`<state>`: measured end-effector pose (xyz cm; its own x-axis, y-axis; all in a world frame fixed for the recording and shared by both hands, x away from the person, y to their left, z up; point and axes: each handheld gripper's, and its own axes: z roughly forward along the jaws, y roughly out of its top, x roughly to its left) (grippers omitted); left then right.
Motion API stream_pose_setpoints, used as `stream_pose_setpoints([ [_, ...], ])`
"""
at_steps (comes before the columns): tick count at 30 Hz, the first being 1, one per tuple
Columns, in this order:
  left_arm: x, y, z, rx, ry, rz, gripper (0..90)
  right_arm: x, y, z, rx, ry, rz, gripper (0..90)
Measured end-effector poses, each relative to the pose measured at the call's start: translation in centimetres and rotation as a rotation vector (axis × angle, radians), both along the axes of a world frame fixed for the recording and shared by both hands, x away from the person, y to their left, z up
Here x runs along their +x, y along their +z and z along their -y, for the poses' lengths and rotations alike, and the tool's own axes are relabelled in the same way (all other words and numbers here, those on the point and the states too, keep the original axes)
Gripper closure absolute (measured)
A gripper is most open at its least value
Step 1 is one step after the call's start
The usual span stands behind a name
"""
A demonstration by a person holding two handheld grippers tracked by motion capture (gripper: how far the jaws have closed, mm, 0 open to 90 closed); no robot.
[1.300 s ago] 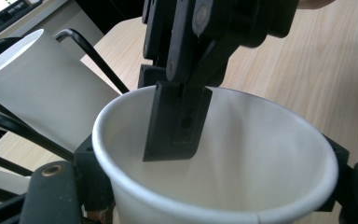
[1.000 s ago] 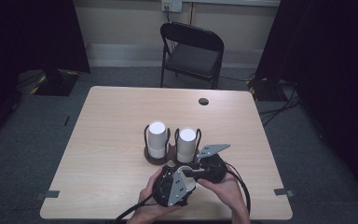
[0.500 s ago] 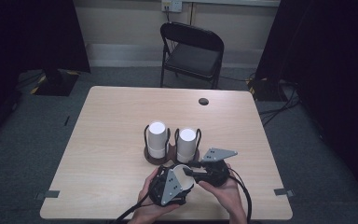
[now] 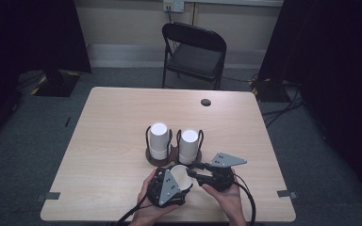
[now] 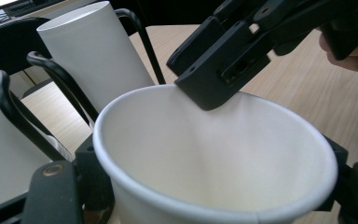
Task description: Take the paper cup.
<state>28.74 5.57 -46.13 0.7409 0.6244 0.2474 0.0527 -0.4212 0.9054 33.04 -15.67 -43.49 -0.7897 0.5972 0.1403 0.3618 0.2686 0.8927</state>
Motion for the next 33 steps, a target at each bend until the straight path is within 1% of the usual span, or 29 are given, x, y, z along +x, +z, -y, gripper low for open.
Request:
stream_pose_setpoints([
  [2,0.0,0.0,-0.1,-0.008,0.003,-0.005,23.9,-0.1,-0.1,0.2,0.024,-0.009,0.011,58.9],
  [3,0.1,0.0,-0.2,-0.006,0.004,-0.008,23.9,-0.1,-0.2,0.3,0.033,-0.012,0.017,58.4],
  [4,0.1,0.0,-0.2,-0.012,0.013,-0.005,23.8,-0.1,-0.2,0.4,0.045,-0.016,0.021,58.6],
  [5,0.1,0.0,-0.2,-0.008,0.018,-0.006,23.8,-0.2,-0.3,0.5,0.053,-0.012,0.014,58.5],
  [6,0.1,-0.1,-0.3,-0.012,0.019,-0.009,23.7,-0.2,-0.3,0.5,0.055,-0.009,0.015,57.5],
  [8,0.1,-0.1,-0.5,-0.006,0.026,-0.009,23.7,-0.3,-0.4,0.7,0.066,-0.015,0.033,56.9],
  [9,0.2,-0.1,-0.5,-0.013,0.025,-0.01,23.7,-0.4,-0.5,0.8,0.071,-0.016,0.041,56.5],
  [10,0.2,-0.1,-0.6,-0.012,0.029,-0.01,23.7,-0.4,-0.5,0.8,0.072,-0.027,0.049,55.9],
  [11,0.2,-0.1,-0.7,-0.022,0.032,-0.01,23.7,-0.5,-0.5,0.9,0.073,-0.042,0.058,54.4],
  [15,0.4,0.0,-1.5,-0.041,0.047,-0.017,23.7,-0.6,-0.8,1.6,0.09,-0.092,0.076,47.1],
  [16,0.4,0.0,-1.6,-0.052,0.056,-0.016,23.6,-0.6,-0.9,1.8,0.094,-0.107,0.078,44.8],
  [17,0.5,0.1,-1.9,-0.051,0.061,-0.015,23.6,-0.6,-1.1,2.0,0.097,-0.129,0.085,42.9],
  [19,0.6,0.2,-2.3,-0.068,0.071,-0.018,23.6,-0.6,-1.4,2.5,0.106,-0.158,0.091,40.2],
  [20,0.7,0.2,-2.5,-0.066,0.076,-0.019,23.6,-0.6,-1.6,2.7,0.112,-0.177,0.094,38.5],
  [22,0.8,0.3,-3.1,-0.095,0.089,-0.024,23.6,-0.5,-1.9,3.1,0.123,-0.209,0.097,35.9],
  [23,0.9,0.3,-3.3,-0.099,0.093,-0.025,23.6,-0.4,-2.0,3.4,0.127,-0.228,0.104,34.5],
  [24,1.0,0.4,-3.7,-0.122,0.103,-0.023,23.5,-0.4,-2.1,3.5,0.128,-0.237,0.105,33.6],
  [25,1.0,0.4,-3.9,-0.127,0.111,-0.02,23.5,-0.3,-2.3,3.7,0.13,-0.254,0.106,31.5],
  [26,1.0,0.5,-4.2,-0.142,0.121,-0.019,23.5,-0.3,-2.3,3.9,0.129,-0.262,0.105,31.2],
  [27,1.0,0.5,-4.4,-0.14,0.127,-0.016,23.5,-0.2,-2.5,4.0,0.118,-0.274,0.105,31.3],
  [28,1.1,0.6,-4.6,-0.16,0.134,-0.019,23.6,-0.2,-2.5,4.0,0.103,-0.289,0.097,31.0],
  [30,1.2,0.7,-5.2,-0.168,0.145,-0.013,23.6,-0.1,-2.8,4.1,0.066,-0.309,0.094,29.2],
  [33,1.5,0.8,-5.9,-0.191,0.163,-0.014,23.6,-0.1,-3.2,4.6,0.09,-0.337,0.102,27.4],
])
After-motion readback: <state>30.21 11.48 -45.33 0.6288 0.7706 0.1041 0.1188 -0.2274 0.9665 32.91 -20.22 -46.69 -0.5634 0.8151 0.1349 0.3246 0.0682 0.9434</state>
